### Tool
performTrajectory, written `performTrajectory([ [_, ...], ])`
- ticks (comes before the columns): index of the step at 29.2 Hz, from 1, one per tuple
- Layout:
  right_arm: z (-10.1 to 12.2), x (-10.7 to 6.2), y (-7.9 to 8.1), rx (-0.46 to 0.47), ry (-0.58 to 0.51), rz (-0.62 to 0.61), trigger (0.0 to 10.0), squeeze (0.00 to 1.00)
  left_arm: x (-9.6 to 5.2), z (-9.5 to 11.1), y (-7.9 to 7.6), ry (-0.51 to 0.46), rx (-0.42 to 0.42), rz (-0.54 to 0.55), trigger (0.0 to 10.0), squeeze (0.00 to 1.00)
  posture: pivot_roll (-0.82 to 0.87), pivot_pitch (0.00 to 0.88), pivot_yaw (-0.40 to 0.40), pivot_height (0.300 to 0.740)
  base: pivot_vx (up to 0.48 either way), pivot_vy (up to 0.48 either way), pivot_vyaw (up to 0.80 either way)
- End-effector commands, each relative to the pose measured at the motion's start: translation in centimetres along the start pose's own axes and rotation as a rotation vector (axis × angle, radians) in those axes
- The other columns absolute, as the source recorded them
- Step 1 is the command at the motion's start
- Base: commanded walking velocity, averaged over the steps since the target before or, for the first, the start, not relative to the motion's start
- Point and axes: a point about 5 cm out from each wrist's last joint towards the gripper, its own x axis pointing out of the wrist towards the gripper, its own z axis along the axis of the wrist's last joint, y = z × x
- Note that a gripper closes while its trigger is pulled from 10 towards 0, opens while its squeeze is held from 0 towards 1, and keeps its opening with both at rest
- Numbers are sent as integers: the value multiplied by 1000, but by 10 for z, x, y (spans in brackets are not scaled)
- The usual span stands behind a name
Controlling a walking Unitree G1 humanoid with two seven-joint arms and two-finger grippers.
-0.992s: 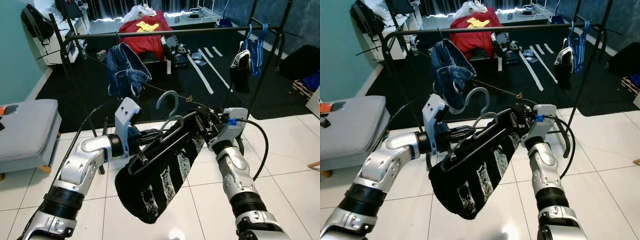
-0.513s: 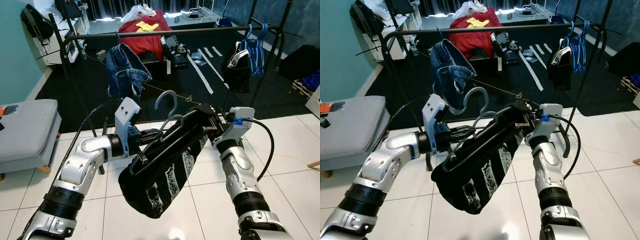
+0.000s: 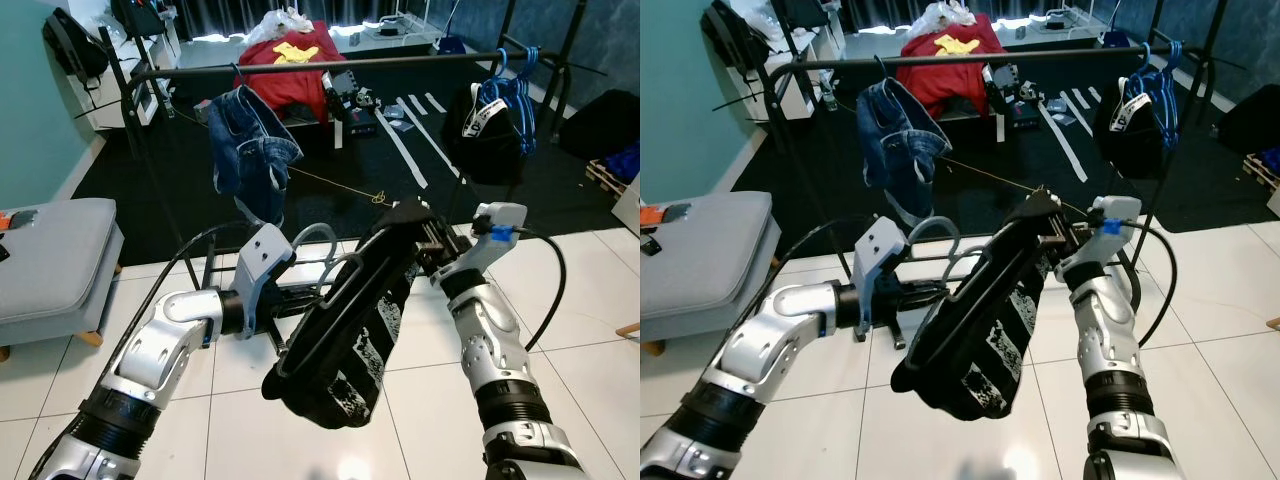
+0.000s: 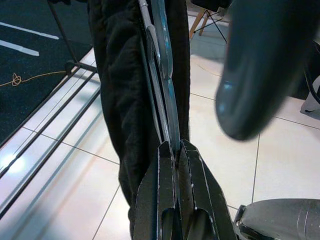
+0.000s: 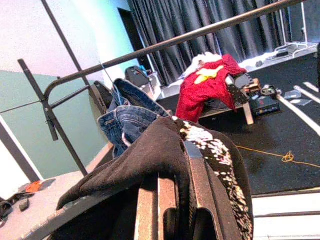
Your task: Hang hanger
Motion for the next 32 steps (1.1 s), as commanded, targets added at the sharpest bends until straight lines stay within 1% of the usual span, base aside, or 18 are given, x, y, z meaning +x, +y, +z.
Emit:
performTrajectory([
  [1, 17, 1, -5, 37, -73, -15, 0, 0, -8, -13, -1, 73, 7, -5, 0, 0, 58, 92, 70, 740, 0, 0, 0],
  [2, 30, 1, -11, 141, -130, -34, 0, 0, -10, -18, 0, 93, -8, 13, 0, 0, 53, 92, 70, 740, 0, 0, 0],
  [3, 30, 1, -11, 141, -130, -34, 0, 0, -10, -18, 0, 93, -8, 13, 0, 0, 53, 92, 70, 740, 0, 0, 0],
  [6, 50, -3, -28, 395, -268, -114, 0, 0, -11, -25, 4, 117, -36, 63, 0, 0, 54, 87, 71, 740, 0, 0, 0],
  [7, 50, -3, -28, 395, -268, -114, 0, 0, -11, -25, 4, 117, -36, 63, 0, 0, 54, 87, 71, 740, 0, 0, 0],
  [9, 54, -5, -34, 485, -331, -148, 0, 0, -13, -26, 6, 122, -41, 72, 0, 0, 54, 85, 72, 740, 0, 0, 0],
  [16, 65, -9, -47, 519, -405, -186, 0, 0, -17, -29, 7, 139, -33, 69, 0, 0, 53, 79, 76, 740, 0, 0, 0],
  [21, 77, -16, -64, 487, -474, -260, 0, 0, -19, -31, 5, 170, -14, 26, 0, 0, 51, 74, 76, 740, 0, 0, 0],
  [23, 80, -18, -69, 429, -471, -277, 0, 0, -20, -33, 1, 195, 9, -18, 0, 0, 50, 72, 75, 740, 0, 0, 0],
  [24, 82, -18, -70, 359, -441, -275, 0, 0, -20, -34, -3, 213, 34, -65, 0, 0, 50, 72, 76, 740, 0, 0, 0],
  [25, 82, -18, -70, 359, -441, -275, 0, 0, -20, -34, -3, 213, 34, -65, 0, 0, 50, 72, 76, 740, 0, 0, 0],
  [26, 77, -13, -60, 206, -299, -176, 0, 0, -19, -34, -9, 227, 74, -116, 0, 0, 48, 71, 78, 740, 0, 0, 0],
  [27, 77, -13, -60, 206, -299, -176, 0, 0, -19, -34, -9, 227, 74, -116, 0, 0, 48, 71, 78, 740, 0, 0, 0],
  [28, 71, -10, -51, 107, -188, -102, 0, 0, -17, -33, -13, 233, 101, -145, 0, 0, 48, 71, 78, 740, 0, 0, 0],
  [29, 71, -10, -51, 107, -188, -102, 0, 0, -17, -33, -13, 233, 101, -145, 0, 0, 48, 71, 78, 740, 0, 0, 0],
  [30, 61, -6, -38, 13, -75, -8, 0, 0, -14, -32, -17, 251, 144, -181, 0, 0, 46, 70, 79, 740, 0, 0, 0],
  [31, 61, -6, -38, 13, -75, -8, 0, 0, -14, -32, -17, 251, 144, -181, 0, 0, 46, 70, 79, 740, 0, 0, 0],
  [32, 53, -2, -23, -49, 8, 77, 0, 0, -12, -31, -19, 262, 176, -202, 0, 0, 48, 70, 78, 740, 0, 0, 0],
])
